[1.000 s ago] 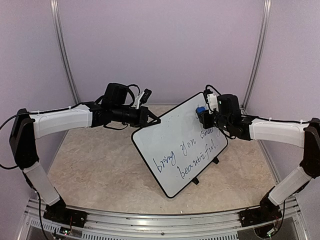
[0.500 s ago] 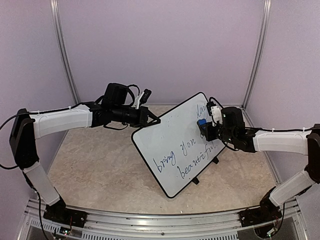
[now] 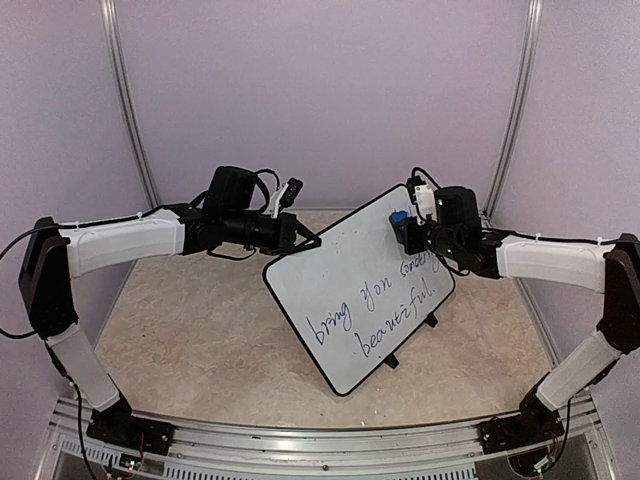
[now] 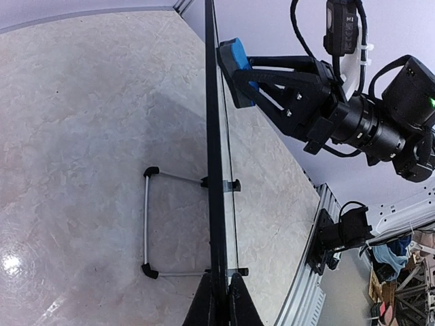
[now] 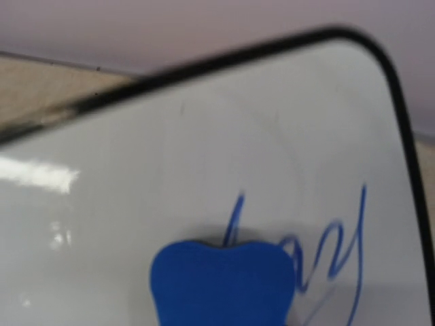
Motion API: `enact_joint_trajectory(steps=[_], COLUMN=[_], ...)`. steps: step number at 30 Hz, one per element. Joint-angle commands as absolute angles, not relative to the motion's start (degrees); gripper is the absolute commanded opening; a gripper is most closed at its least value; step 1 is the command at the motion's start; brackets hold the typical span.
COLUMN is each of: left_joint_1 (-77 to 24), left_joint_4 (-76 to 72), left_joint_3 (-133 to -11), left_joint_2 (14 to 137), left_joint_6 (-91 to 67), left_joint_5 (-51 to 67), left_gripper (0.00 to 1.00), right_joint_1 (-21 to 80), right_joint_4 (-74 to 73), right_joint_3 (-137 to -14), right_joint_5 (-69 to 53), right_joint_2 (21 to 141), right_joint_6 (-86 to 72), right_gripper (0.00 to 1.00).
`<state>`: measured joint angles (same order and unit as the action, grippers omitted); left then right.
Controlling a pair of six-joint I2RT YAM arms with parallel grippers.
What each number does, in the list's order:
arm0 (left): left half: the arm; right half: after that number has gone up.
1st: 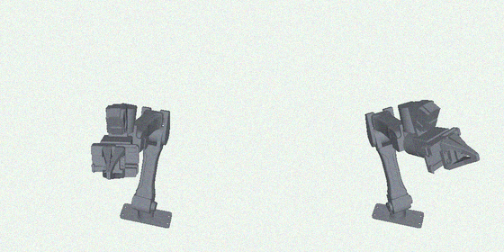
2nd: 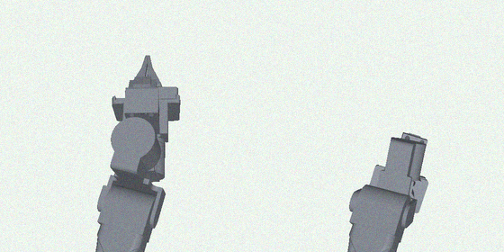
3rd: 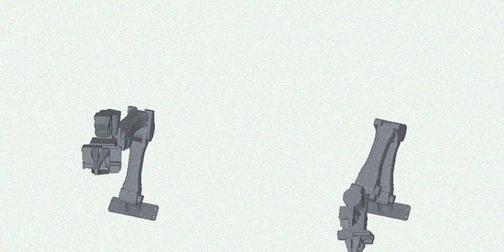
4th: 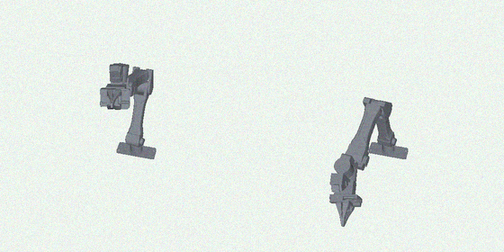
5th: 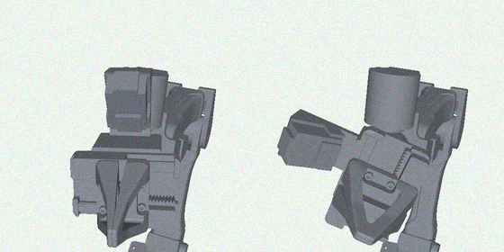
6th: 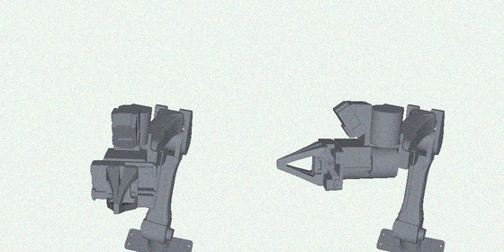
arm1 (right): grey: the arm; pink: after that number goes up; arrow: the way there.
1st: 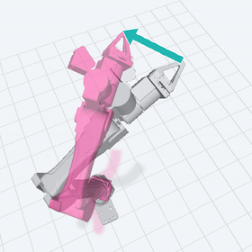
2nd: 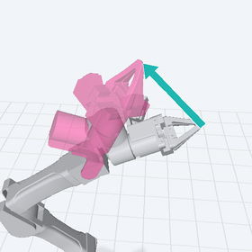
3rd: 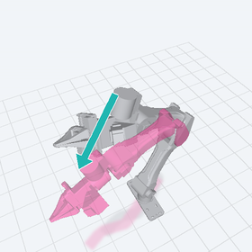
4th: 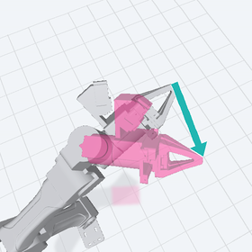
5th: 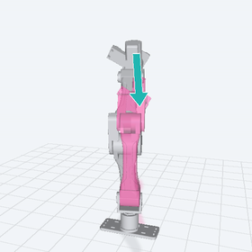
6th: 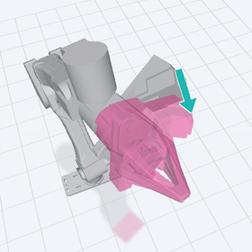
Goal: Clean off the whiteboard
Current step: Erase the whiteboard at the center of the board.
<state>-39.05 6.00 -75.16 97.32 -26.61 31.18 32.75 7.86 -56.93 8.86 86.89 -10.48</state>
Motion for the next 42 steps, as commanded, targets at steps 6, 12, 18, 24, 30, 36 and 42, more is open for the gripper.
enact_joint_trajectory(steps=[6, 12, 18, 24, 30, 36, 42], left_joint_1=[-40.63, -40.65, -40.87, -41.13, -41.13, -41.03, -40.96], left_joint_4=[3.74, 3.58, 3.49, 3.7, 3.82, 3.95, 3.87], left_joint_3=[-75.18, -75.14, -75.14, -75.14, -75.23, -75.23, -75.23], left_joint_2=[94.84, 94.92, 95.05, 95.01, 94.92, 94.75, 94.75], left_joint_6=[-22.04, -22.23, -22.24, -21.98, -21.88, -21.8, -21.88], left_joint_5=[37.46, 37.75, 37.65, 37.22, 37.26, 37.35, 37.45], left_gripper=[0.0, 0.0, 0.0, 0.0, 0.0, 0.0, 0.0], right_joint_1=[32.24, 32.19, 32.19, 32.17, 31.01, 30.41, 30.36], right_joint_4=[6.5, 7.3, 6.95, 6.46, 5.92, 5.7, 5.92], right_joint_3=[-54.99, -45.63, -44.27, -50.82, -57.82, -60.79, -56.81], right_joint_5=[5.58, 6.4, 7.8, 8.66, 8.96, 7.93, 6.35], right_joint_2=[87.43, 83.11, 81.59, 85.2, 88.93, 90.17, 88.88], right_joint_6=[-11.08, -13.54, -12.92, -10.68, -8.52, -8.1, -9.77], right_gripper=[0.26, 0.26, 0.26, 0.26, 0.26, 0.26, 0.26])
